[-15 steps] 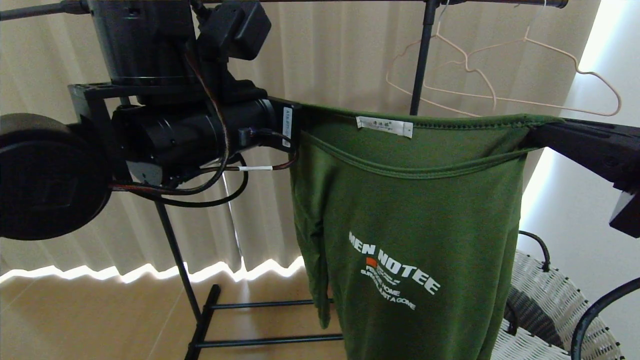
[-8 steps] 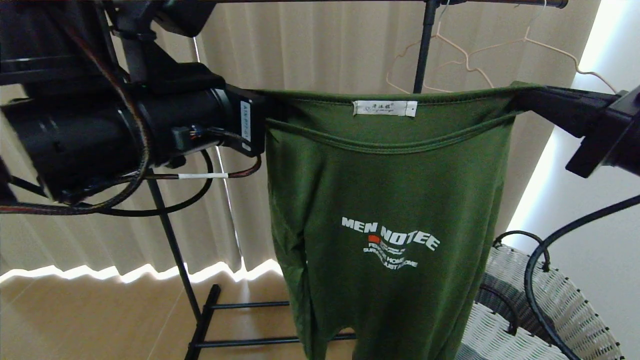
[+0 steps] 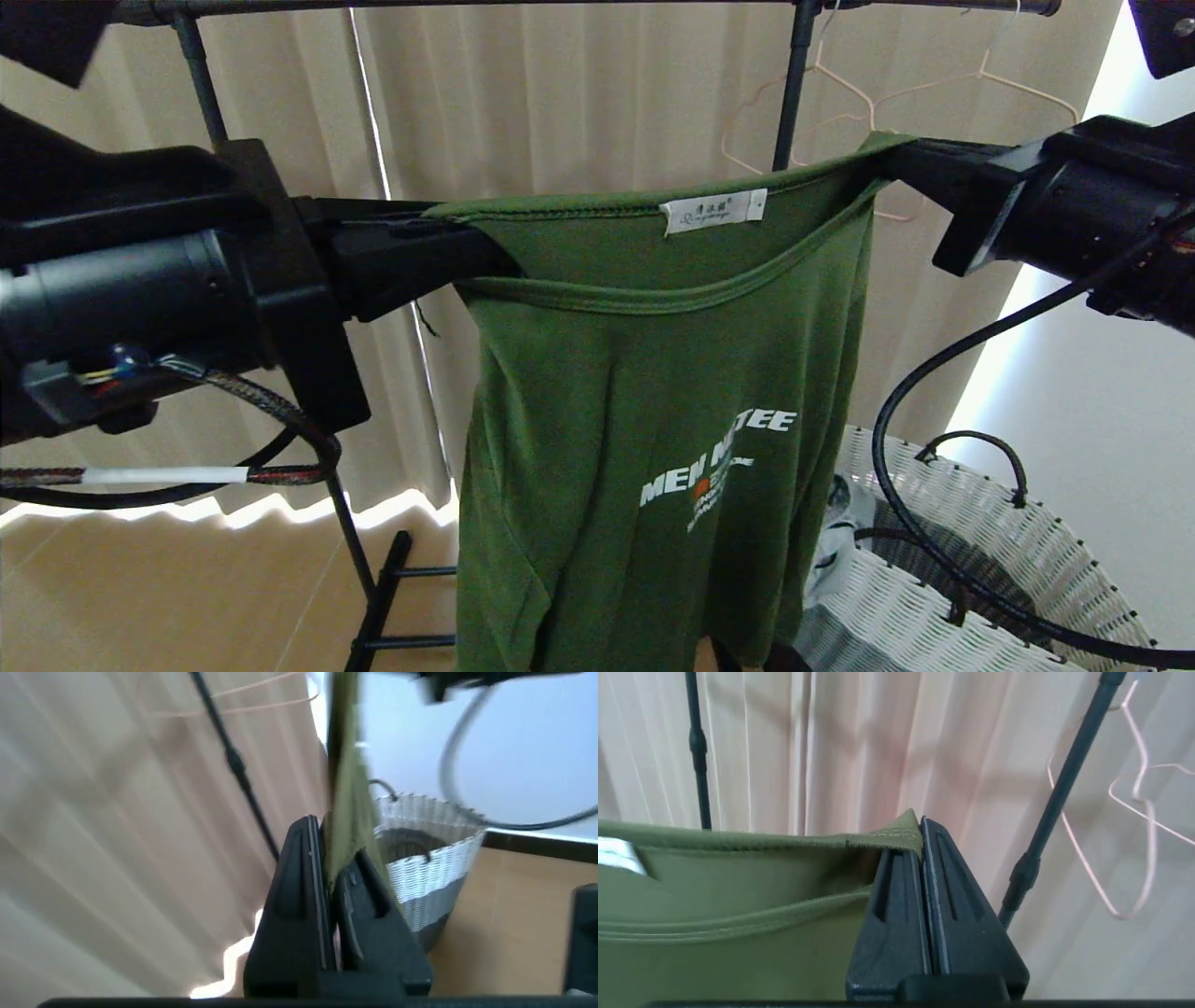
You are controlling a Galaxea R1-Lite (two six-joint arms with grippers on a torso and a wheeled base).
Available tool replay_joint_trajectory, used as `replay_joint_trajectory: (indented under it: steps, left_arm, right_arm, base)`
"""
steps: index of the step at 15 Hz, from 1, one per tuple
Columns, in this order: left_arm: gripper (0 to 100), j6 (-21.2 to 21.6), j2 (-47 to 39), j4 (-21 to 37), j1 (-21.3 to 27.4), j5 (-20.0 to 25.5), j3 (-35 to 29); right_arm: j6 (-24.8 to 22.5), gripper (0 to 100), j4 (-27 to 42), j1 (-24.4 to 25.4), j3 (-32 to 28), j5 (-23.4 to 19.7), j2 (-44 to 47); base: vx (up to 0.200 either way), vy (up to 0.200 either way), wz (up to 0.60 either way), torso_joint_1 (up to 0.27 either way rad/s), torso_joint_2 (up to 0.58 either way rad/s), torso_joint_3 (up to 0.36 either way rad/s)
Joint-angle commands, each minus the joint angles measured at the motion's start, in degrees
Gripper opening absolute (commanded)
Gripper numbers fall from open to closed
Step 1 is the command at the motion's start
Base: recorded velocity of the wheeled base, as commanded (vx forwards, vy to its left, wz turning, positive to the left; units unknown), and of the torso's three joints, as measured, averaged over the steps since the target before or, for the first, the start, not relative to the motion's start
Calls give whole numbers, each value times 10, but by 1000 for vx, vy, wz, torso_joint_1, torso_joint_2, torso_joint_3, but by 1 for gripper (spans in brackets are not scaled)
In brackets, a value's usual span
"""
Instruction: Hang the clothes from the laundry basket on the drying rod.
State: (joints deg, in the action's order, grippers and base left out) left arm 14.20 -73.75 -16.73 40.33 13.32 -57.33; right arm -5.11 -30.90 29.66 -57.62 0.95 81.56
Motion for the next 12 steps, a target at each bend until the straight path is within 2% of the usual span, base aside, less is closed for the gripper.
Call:
replay_joint_trajectory:
  steps: [1,6,10,12]
  left_arm:
    - [0,-1,19,-1,7,0,6]
    - [0,-2,-6,-3,-16,-15,-22]
    - [0,-15,-82,-14,-26,-166,-82]
    - [0,-47,-109,-26,-26,-176,-94]
  right_arm:
    - [0,0,0,0,-5,1,16]
    - [-1,0,1,0,1,5,4]
    - [-2,0,4,0,6,5,-12]
    - [-3,0,6,0,16,5,-24]
  base:
    - [0,0,0,0,0,0]
    - [0,0,0,0,0,0]
    - [0,0,0,0,0,0]
    - [0,0,0,0,0,0]
